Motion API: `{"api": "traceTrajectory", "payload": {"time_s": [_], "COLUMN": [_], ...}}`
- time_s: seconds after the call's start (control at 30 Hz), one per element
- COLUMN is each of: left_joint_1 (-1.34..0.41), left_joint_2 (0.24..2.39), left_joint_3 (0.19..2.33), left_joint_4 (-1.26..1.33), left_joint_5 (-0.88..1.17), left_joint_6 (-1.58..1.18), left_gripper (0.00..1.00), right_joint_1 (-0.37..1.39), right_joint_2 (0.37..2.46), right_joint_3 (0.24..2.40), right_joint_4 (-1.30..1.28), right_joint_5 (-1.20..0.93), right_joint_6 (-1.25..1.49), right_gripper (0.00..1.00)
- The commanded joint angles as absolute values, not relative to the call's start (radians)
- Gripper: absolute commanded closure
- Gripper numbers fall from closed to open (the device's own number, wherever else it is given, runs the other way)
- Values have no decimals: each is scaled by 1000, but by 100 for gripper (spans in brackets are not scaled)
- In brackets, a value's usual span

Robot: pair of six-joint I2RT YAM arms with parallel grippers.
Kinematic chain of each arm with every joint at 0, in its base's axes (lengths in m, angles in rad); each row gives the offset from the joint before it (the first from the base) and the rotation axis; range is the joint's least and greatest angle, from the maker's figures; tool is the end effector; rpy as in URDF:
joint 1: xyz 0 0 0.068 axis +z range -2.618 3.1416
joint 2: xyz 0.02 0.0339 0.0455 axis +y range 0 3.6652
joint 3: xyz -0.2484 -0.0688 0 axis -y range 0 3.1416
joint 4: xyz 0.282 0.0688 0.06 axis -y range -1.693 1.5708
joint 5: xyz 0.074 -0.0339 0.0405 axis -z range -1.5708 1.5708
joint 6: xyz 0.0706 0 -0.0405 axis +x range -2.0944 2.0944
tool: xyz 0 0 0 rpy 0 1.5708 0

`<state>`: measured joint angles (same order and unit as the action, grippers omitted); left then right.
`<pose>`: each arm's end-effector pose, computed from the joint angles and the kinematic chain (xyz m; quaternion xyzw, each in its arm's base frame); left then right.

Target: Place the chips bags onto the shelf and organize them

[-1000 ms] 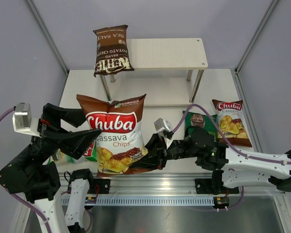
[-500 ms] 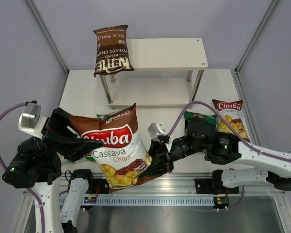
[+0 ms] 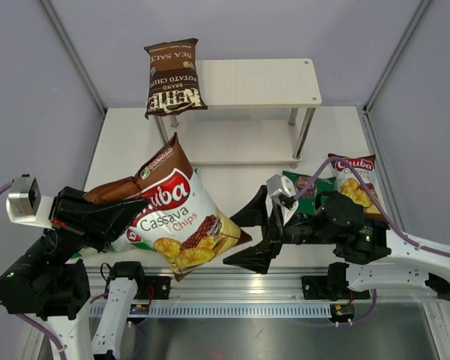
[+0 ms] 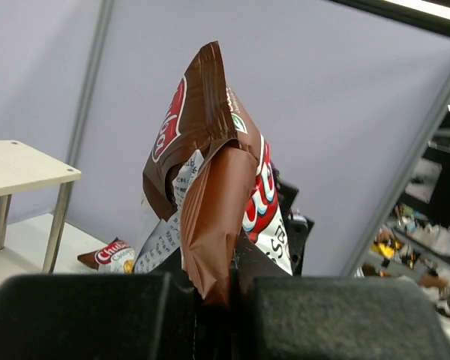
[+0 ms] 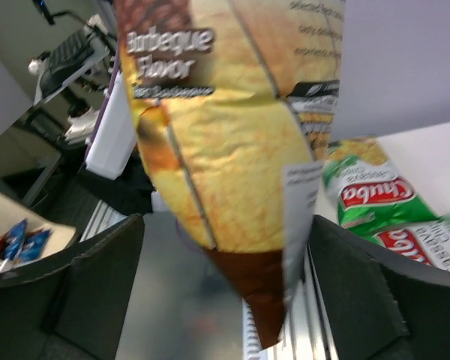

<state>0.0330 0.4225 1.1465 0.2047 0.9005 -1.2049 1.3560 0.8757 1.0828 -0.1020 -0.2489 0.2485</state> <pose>0.0374 -0.0541 0.5415 0.1715 0.4710 -0.5869 0.6359 0.0397 0.2638 0.4359 -0.4276 0.5161 0.5879 0.4529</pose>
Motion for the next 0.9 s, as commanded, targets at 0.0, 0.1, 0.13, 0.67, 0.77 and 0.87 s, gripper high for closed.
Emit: {"api": "traceTrajectory", "payload": {"time_s": [0.0,0.1,0.13,0.67,0.77,0.87], "left_joint_1": [40,41,41,41,41,41], "left_joint_2": [414,408,410,446,446,440], "left_joint_3": [1127,1127,1123,1002,988,968], "left_joint_4": [146,132,129,345,341,342], "left_joint_5": [686,585,545,485,499,503], "left_joint_6": [-1247,-1302,-1319,-1540,-1545,-1540], "left_gripper": [100,100,100,100,100,100], "right_joint_1": [1362,1362,1362,1362,1362,1362], "right_joint_2": [815,759,759,1052,1089,1111], "right_joint_3": [987,882,858,801,792,814], "right_joint_4": [158,306,380,1043,1164,1187], "right_joint_5": [-66,-66,-77,149,147,147], "right_joint_6": [314,359,379,598,601,595], "right_gripper": [1,0,1,1,0,0]}}
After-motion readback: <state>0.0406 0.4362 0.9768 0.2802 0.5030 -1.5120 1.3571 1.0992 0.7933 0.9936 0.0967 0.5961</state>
